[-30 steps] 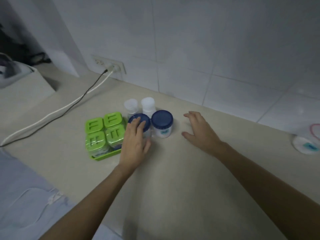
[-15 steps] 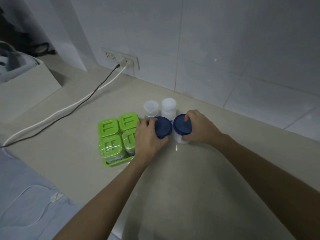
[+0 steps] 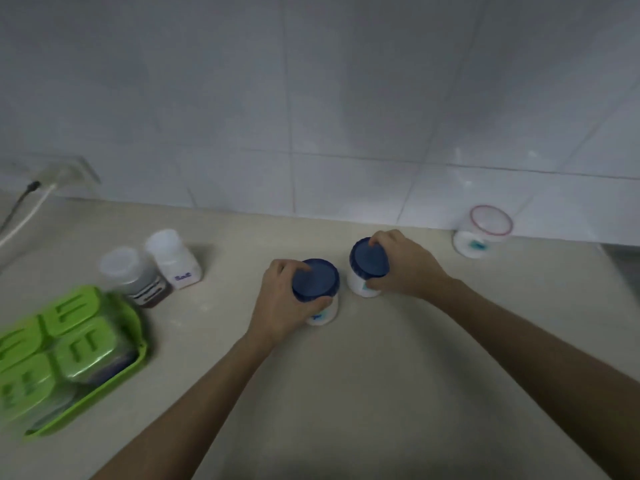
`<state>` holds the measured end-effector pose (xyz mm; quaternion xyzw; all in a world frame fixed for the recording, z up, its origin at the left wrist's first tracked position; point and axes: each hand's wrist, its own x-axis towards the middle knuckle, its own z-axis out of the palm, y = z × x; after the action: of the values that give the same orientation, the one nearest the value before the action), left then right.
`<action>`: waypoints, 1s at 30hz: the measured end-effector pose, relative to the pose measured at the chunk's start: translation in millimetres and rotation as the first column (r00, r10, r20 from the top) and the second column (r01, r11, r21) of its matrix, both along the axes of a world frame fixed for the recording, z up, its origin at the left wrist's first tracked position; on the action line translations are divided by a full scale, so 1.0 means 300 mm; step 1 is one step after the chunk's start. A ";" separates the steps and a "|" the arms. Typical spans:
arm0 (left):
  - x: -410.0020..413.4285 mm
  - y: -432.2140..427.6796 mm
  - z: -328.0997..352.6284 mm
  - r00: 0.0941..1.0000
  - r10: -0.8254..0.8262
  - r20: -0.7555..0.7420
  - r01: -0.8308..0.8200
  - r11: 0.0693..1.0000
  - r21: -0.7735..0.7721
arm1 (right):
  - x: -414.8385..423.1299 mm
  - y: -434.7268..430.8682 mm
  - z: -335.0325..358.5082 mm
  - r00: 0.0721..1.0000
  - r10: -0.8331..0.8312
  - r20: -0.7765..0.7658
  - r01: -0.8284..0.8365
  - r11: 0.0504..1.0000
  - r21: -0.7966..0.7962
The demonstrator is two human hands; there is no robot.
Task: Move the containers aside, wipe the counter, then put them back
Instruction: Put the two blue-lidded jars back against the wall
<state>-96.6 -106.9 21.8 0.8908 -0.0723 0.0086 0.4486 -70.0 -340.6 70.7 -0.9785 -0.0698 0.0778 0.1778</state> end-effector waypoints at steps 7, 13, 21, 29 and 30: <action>0.092 -0.417 0.009 0.997 -0.067 -0.027 0.066 0.998 -0.025 | 0.007 -0.391 0.014 0.992 -0.123 0.035 0.128 0.971 -0.202; 0.176 -0.594 -0.004 0.997 -0.077 0.006 0.076 0.994 0.080 | 0.071 -0.499 -0.025 0.988 -0.083 0.131 0.118 0.952 -0.283; 0.354 -0.697 0.007 0.999 -0.038 0.006 0.037 0.991 0.132 | 0.217 -0.541 -0.041 0.993 0.021 0.119 0.016 0.954 -0.301; 0.455 -0.742 -0.022 0.999 0.050 0.016 -0.051 0.994 0.094 | 0.263 -0.583 -0.072 0.982 0.022 0.190 0.022 0.973 -0.228; 0.457 -0.743 -0.026 0.999 0.049 0.014 -0.050 0.994 0.096 | 0.262 -0.587 -0.079 0.980 0.021 0.198 0.025 0.974 -0.224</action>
<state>40.5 -329.9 13.9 0.9128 -0.0531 0.0216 0.4043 8.6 -516.6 46.9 -0.9953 -0.0770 -0.0132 0.0580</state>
